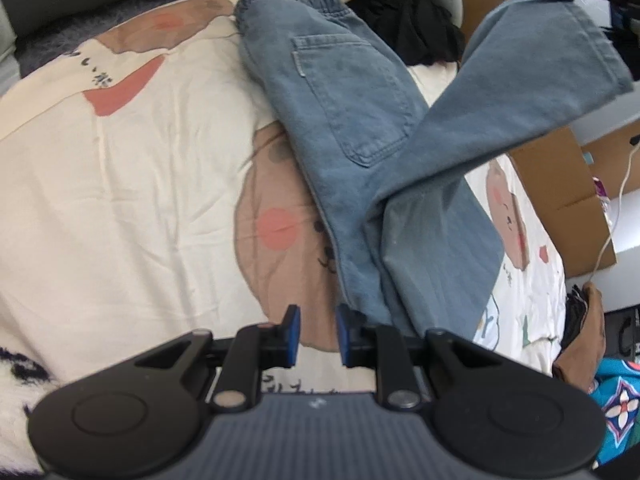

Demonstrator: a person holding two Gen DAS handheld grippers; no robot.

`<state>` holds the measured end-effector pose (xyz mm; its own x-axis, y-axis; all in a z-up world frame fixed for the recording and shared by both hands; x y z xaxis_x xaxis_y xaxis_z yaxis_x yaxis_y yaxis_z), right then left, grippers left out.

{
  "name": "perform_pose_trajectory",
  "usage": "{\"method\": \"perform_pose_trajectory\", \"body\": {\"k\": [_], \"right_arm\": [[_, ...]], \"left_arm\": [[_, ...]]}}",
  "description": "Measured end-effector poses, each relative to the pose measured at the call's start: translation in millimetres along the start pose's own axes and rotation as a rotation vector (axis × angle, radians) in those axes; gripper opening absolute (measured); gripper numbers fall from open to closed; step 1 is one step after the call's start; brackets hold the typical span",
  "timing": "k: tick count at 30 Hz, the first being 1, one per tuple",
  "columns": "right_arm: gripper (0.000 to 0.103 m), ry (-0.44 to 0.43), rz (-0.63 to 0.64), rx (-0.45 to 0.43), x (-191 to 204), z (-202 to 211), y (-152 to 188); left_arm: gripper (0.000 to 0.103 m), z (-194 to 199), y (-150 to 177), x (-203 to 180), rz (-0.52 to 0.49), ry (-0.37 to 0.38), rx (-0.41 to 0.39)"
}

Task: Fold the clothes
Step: 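Lay the held leg onto the other leg and open the right gripper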

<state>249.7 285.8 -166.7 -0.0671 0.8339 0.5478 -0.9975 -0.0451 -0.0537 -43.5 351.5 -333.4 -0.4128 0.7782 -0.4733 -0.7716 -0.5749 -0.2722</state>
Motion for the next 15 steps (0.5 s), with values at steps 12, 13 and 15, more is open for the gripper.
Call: {"method": "perform_pose_trajectory", "body": {"k": [12, 13, 15], "right_arm": [[0.014, -0.097, -0.093, -0.017, -3, -115, -18], [0.016, -0.102, -0.101, -0.014, -3, -126, -19], [0.034, -0.140, -0.150, -0.007, -4, -144, -22]], "left_arm": [[0.022, -3, -18, 22, 0.138, -0.043, -0.067], [0.022, -4, -20, 24, 0.149, -0.052, -0.076], [0.022, -5, -23, 28, 0.171, -0.070, -0.093]]}}
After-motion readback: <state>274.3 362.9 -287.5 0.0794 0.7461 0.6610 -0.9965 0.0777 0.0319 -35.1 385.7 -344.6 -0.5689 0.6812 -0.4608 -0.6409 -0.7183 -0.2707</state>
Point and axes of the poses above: each gripper's, at about its wrist camera, not at the fingertips, and z roughly against the way its jaws point, x to its left, y to its underside, the point moved 7 cm from there along -z, roughly the way its jaws point, and after that the axes turned 4 degrees about -z, right-handed, at the moved point
